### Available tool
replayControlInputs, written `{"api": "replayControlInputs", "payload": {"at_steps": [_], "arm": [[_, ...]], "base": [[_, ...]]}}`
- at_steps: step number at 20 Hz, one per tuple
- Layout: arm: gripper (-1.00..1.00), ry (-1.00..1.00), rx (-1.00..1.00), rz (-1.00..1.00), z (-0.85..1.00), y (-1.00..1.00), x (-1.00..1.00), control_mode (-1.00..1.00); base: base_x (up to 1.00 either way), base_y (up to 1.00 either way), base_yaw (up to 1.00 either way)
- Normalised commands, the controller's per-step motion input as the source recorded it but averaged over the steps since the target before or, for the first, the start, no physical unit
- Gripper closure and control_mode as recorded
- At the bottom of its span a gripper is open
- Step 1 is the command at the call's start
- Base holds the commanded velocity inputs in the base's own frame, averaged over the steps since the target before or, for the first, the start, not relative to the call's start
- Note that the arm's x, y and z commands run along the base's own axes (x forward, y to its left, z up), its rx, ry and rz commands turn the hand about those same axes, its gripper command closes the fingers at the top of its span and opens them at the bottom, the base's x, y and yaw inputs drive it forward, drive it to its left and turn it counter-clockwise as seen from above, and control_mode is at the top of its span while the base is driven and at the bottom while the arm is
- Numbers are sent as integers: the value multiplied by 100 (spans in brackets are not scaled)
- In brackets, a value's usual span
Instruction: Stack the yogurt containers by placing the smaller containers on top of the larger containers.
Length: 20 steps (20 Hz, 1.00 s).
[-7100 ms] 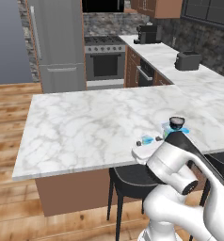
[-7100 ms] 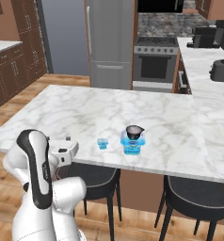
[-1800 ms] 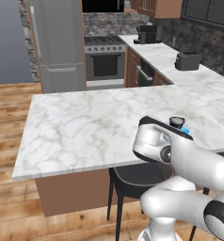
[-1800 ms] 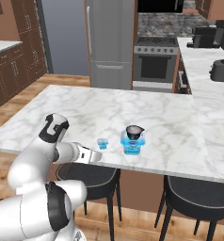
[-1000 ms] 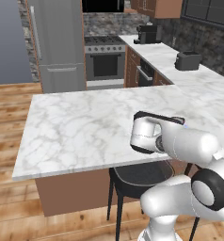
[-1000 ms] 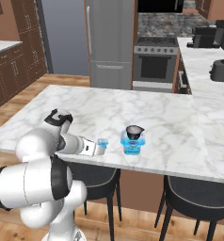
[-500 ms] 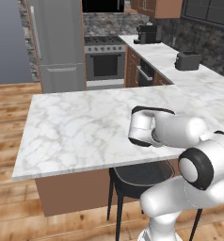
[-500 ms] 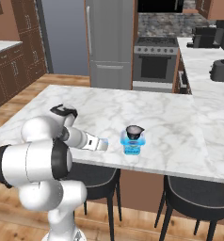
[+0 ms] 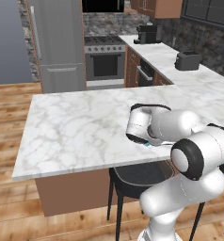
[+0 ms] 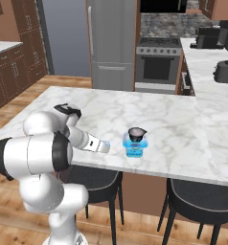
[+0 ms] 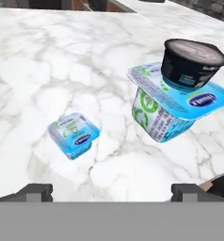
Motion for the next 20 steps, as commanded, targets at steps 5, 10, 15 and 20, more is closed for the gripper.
{"api": "replayControlInputs", "payload": {"at_steps": [5, 10, 15, 20], "arm": [[-100, 6, 0, -7, 0, 0, 14, -100], [-100, 4, 0, -6, 0, 0, 25, -100], [-100, 10, 0, -5, -4, 0, 25, -100], [-100, 9, 0, -3, -3, 0, 22, -100]], "base": [[0, 0, 0], [0, 0, 0], [0, 0, 0], [0, 0, 0]]}}
